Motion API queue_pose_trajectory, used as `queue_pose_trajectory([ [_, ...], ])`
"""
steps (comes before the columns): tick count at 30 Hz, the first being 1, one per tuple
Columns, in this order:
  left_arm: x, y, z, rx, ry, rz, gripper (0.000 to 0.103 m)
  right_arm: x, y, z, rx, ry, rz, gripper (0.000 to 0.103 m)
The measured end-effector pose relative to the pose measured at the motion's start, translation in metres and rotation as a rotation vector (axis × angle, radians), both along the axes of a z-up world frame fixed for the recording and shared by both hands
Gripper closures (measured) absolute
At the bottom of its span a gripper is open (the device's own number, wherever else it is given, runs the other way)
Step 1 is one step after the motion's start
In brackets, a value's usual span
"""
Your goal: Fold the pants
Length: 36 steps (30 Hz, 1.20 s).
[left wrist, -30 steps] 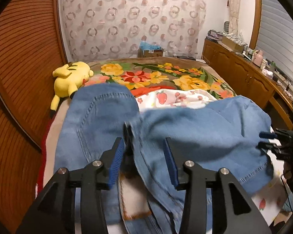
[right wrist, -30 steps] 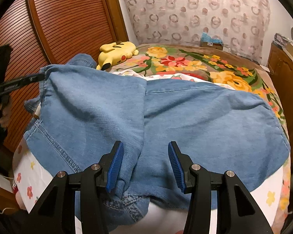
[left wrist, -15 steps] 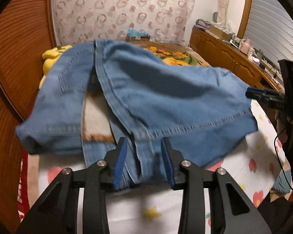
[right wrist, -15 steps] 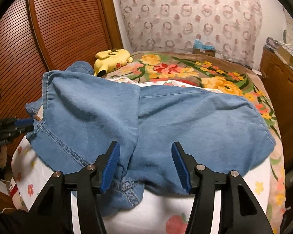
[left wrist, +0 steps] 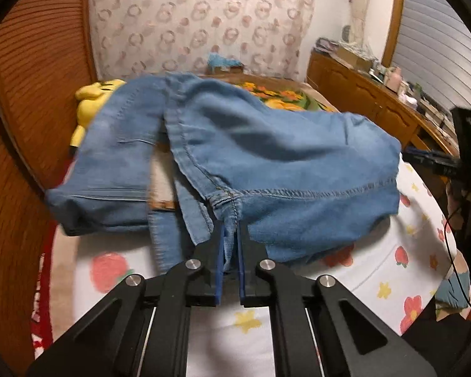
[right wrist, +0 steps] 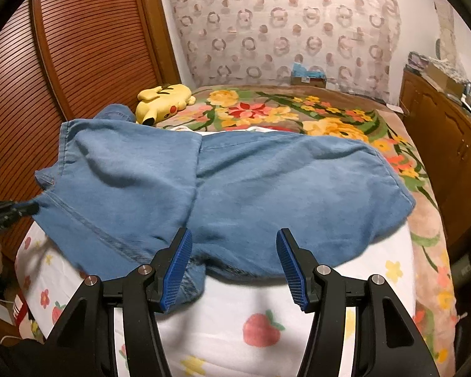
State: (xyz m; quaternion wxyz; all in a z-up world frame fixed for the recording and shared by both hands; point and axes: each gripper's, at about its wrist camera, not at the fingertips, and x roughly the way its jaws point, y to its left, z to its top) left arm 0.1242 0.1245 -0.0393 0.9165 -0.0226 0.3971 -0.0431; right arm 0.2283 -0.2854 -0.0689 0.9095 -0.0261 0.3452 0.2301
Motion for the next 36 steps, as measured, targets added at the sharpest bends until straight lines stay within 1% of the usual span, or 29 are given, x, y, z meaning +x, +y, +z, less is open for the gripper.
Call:
queue_pose_trajectory([
  [3,-0.003,0.009,0.001,0.014,0.008,0.028,0.095,0.002,-0.005,-0.001,0.007,0.009,-0.014,0.045],
  [6,-0.002,0.01,-0.001,0.006,0.018,0.027,0.094,0.003,-0.009,-0.002,0.01,0.014,-0.03,0.045],
  [9,0.0,0.005,0.0,0.007,0.012,0.027,0.089,0.004,-0.009,-0.001,0.012,0.015,-0.042,0.045],
  [11,0.001,0.003,0.003,0.013,0.0,0.028,0.079,0.003,-0.009,-0.002,0.011,0.016,-0.047,0.045],
  [12,0.003,0.003,0.006,0.018,-0.007,0.029,0.076,0.003,-0.009,-0.001,0.01,0.016,-0.051,0.045],
  [14,0.005,0.0,0.009,0.014,-0.026,0.026,0.056,0.003,-0.007,-0.001,0.011,0.016,-0.059,0.045],
  [15,0.007,-0.001,0.013,0.008,-0.032,0.023,0.055,0.003,-0.007,-0.001,0.012,0.016,-0.064,0.045],
  [16,0.011,-0.003,0.014,0.003,-0.036,0.017,0.048,0.003,-0.007,-0.002,0.013,0.017,-0.069,0.045],
  [17,0.014,-0.007,0.014,0.006,-0.036,0.013,0.033,0.002,-0.008,-0.002,0.014,0.017,-0.073,0.045],
  [18,0.016,-0.009,0.014,0.009,-0.039,0.012,0.028,0.003,-0.009,-0.002,0.016,0.019,-0.08,0.045],
  [19,0.019,-0.015,0.014,0.01,-0.046,0.003,0.025,0.002,-0.011,-0.003,0.016,0.019,-0.085,0.045],
  [25,0.041,-0.049,0.015,0.007,-0.073,-0.068,0.025,0.003,-0.02,-0.005,0.013,0.024,-0.127,0.045],
  [36,0.083,-0.097,0.013,-0.008,-0.061,-0.169,0.025,0.012,-0.037,-0.009,0.013,0.034,-0.225,0.045],
])
